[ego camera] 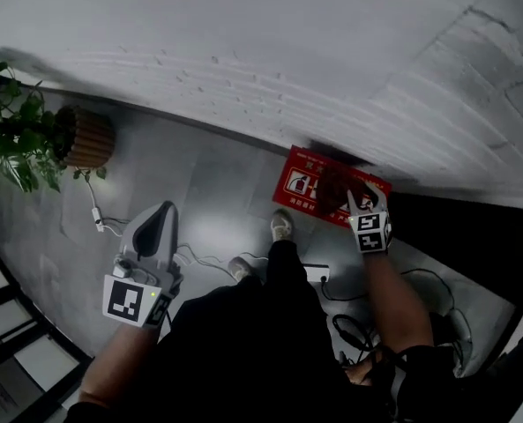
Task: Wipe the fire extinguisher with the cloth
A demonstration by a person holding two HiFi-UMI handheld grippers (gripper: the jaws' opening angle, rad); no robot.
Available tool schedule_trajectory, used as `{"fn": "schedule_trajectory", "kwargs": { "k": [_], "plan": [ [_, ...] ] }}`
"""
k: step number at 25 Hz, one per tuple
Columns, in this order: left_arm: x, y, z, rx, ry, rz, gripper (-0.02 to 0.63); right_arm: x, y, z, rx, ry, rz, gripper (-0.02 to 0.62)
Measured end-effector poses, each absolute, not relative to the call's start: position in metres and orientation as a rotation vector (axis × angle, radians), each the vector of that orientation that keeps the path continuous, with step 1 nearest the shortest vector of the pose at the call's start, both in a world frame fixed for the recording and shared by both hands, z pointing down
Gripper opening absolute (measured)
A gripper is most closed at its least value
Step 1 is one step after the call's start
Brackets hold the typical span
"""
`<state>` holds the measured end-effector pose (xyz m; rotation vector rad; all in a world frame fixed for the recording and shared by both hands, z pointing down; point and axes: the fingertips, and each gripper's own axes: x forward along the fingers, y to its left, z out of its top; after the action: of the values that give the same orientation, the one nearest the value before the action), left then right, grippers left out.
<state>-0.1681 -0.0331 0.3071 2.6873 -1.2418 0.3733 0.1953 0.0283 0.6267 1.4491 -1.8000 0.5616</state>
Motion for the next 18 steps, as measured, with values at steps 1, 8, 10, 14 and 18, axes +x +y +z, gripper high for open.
{"fn": "schedule_trajectory", "kwargs": {
  "k": [1,8,10,14,18],
  "plan": [
    [-0.159,-0.034,0.309,2.713,-1.201,0.357,0.000,0.198,0.033,0.609,1.513,-1.830,0.553,0.143],
    [-0.116,-0.032,0.302,2.876,-0.952,0.215,0.000,0.201,0.099,0.476,1.915,-1.898,0.425,0.003],
    [-0.103,-0.024,0.292,2.934,-0.858,0.154,0.000,0.196,0.124,0.434,2.077,-1.857,0.413,0.003],
    [-0.063,0.015,0.270,3.062,-0.534,-0.024,0.000,0.150,0.184,0.351,2.243,-1.768,0.250,0.002],
    [-0.068,0.059,0.279,3.092,-0.401,-0.038,0.000,0.125,0.233,0.334,2.333,-1.790,0.321,0.000]
  ]
}}
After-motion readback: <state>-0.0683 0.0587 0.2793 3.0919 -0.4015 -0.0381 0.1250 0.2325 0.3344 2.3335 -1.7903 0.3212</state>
